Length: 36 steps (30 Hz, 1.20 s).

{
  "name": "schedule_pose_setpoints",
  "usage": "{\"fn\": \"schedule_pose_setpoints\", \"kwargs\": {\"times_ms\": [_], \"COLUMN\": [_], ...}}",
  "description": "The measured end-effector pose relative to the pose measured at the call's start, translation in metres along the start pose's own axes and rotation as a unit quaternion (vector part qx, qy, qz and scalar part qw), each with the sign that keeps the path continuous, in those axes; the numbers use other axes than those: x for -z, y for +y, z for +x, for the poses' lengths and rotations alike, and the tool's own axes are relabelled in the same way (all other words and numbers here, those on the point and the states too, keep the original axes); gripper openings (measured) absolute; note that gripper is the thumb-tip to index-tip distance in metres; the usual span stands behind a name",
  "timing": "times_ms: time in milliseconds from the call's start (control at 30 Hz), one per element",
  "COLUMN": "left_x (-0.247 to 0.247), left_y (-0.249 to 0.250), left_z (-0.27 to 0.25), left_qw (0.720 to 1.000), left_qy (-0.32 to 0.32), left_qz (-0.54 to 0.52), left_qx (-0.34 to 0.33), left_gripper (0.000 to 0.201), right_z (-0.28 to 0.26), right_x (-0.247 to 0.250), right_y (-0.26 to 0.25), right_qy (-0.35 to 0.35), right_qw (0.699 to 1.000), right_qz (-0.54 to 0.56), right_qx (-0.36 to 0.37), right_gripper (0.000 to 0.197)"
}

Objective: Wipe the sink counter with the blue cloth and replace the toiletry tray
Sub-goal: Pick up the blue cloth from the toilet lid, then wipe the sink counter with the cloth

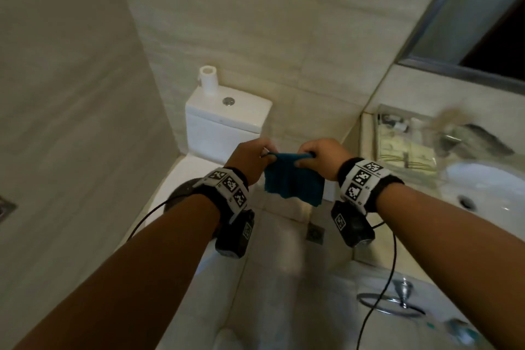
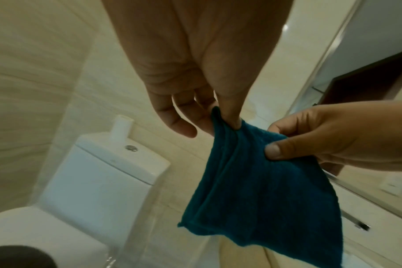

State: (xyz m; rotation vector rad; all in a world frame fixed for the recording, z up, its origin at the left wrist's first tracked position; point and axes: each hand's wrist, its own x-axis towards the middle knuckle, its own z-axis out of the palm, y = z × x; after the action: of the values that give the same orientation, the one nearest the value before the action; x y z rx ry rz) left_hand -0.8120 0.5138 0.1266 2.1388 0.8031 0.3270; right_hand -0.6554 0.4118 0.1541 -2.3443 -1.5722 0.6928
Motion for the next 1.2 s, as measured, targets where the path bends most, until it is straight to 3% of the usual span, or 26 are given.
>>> {"fn": "schedule_pose_setpoints", "kwargs": {"times_ms": [233,467,533,633,900,1200], "left_x": [-0.114,-0.244,-0.276,-0.315,-0.376,-0.434], "left_y": [0.12,0.246,0.275,0.313,0.359,0.389], "left_z": [0.027,0.035,0.034,0.032,0.048,0.105], "left_qw": [0.994,0.986,0.985,0.982,0.979,0.973], "left_qy": [-0.075,-0.113,-0.118,-0.128,-0.148,-0.182], "left_qz": [0.027,0.013,0.005,0.008,0.031,0.031], "left_qx": [-0.074,-0.122,-0.124,-0.137,-0.14,-0.137], "left_gripper": [0.01,0.004,0.005,0.007,0.01,0.016], "right_z": [-0.094,-0.201,-0.226,-0.258,-0.292,-0.279], "right_x": [0.06,0.113,0.125,0.139,0.152,0.179], "right_y": [0.129,0.262,0.292,0.329,0.394,0.465], "right_qy": [0.074,0.111,0.116,0.123,0.153,0.154], "right_qw": [0.992,0.981,0.978,0.975,0.967,0.957], "right_qz": [-0.007,0.005,0.0,-0.001,0.03,0.05], "right_qx": [-0.104,-0.16,-0.174,-0.183,-0.2,-0.241], "right_gripper": [0.027,0.025,0.015,0.018,0.022,0.026]}}
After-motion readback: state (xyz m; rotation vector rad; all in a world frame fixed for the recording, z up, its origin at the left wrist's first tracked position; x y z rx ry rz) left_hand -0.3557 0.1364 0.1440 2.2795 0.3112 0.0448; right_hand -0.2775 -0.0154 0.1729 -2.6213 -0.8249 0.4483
